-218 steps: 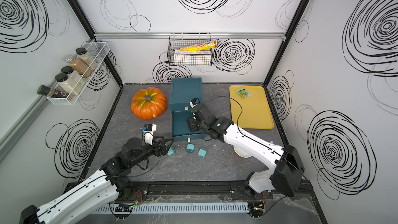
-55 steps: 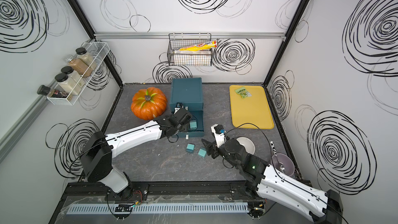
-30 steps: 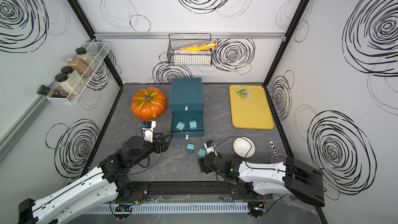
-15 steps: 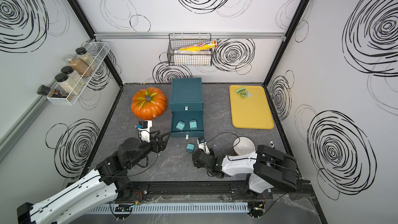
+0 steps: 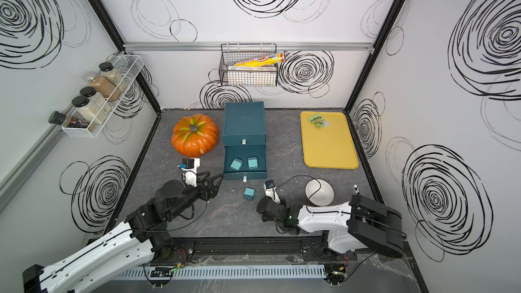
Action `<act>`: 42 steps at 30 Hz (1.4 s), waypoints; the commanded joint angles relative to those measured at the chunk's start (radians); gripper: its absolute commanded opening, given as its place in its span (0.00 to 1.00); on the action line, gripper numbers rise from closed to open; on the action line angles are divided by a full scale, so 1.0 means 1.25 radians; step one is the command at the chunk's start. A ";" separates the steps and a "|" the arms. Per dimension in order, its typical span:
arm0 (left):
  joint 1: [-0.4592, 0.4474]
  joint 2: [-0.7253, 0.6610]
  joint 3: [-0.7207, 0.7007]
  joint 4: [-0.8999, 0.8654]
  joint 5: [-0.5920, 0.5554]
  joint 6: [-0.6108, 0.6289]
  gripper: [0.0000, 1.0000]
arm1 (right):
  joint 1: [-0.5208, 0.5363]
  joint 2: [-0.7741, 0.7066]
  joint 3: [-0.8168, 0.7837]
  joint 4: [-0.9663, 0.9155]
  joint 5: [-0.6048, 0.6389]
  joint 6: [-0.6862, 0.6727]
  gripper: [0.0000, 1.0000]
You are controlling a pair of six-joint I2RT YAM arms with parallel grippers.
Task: Place the plugs into the drawer by color
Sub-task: Pick up the plug from the center of the board, then place the plug in the drawer.
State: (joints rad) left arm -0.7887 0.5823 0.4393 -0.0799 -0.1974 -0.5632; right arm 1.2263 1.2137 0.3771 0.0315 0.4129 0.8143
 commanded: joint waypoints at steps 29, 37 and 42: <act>0.004 0.079 0.005 0.028 0.010 0.009 0.78 | -0.312 0.366 0.704 -0.340 -0.299 -0.416 0.16; 0.004 0.070 0.002 0.026 0.012 0.007 0.78 | -0.312 0.377 0.690 -0.352 -0.136 -0.396 0.18; 0.004 0.070 0.003 0.025 0.013 0.006 0.78 | -0.312 0.407 0.708 -0.344 -0.180 -0.412 0.44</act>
State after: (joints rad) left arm -0.7887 0.6773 0.4389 -0.0799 -0.1829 -0.5610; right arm 0.8402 1.6882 1.2324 -0.3817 0.1833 0.3141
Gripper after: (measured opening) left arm 0.779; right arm 0.439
